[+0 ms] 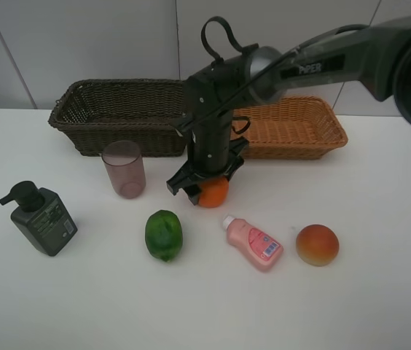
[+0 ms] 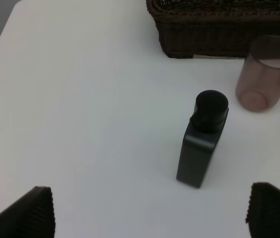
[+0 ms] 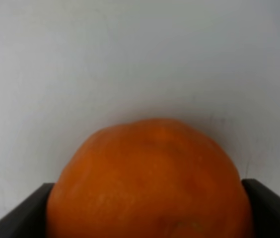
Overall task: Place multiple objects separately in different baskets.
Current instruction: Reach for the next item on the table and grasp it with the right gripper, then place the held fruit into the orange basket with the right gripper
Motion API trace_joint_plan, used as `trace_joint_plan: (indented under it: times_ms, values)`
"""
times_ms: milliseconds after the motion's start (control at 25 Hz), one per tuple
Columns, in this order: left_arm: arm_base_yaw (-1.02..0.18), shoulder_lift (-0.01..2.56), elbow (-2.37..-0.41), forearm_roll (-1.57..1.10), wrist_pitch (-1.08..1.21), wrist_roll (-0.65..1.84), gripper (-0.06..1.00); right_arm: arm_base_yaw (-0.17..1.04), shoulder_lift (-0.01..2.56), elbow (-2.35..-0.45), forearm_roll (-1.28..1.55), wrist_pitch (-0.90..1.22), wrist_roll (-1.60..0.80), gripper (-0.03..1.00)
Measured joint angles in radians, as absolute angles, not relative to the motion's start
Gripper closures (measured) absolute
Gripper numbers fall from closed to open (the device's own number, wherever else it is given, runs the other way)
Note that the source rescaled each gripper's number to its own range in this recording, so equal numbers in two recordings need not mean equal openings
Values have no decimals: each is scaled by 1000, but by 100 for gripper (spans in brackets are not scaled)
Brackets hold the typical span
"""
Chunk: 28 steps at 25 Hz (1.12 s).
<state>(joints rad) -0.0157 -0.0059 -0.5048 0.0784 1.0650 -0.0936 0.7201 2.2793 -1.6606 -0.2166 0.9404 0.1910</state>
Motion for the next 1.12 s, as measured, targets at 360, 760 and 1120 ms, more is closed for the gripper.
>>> trace_joint_plan:
  times_ms: [360, 760, 1120]
  values:
    - [-16, -6, -505, 78, 1065, -94, -6, 720, 2279, -1661, -217, 940, 191, 51]
    - [-16, -6, -505, 78, 1065, -94, -6, 720, 2279, -1661, -197, 940, 191, 51]
    - [-16, -6, -505, 78, 1065, -94, -6, 720, 2224, -1661, -179, 963, 191, 51]
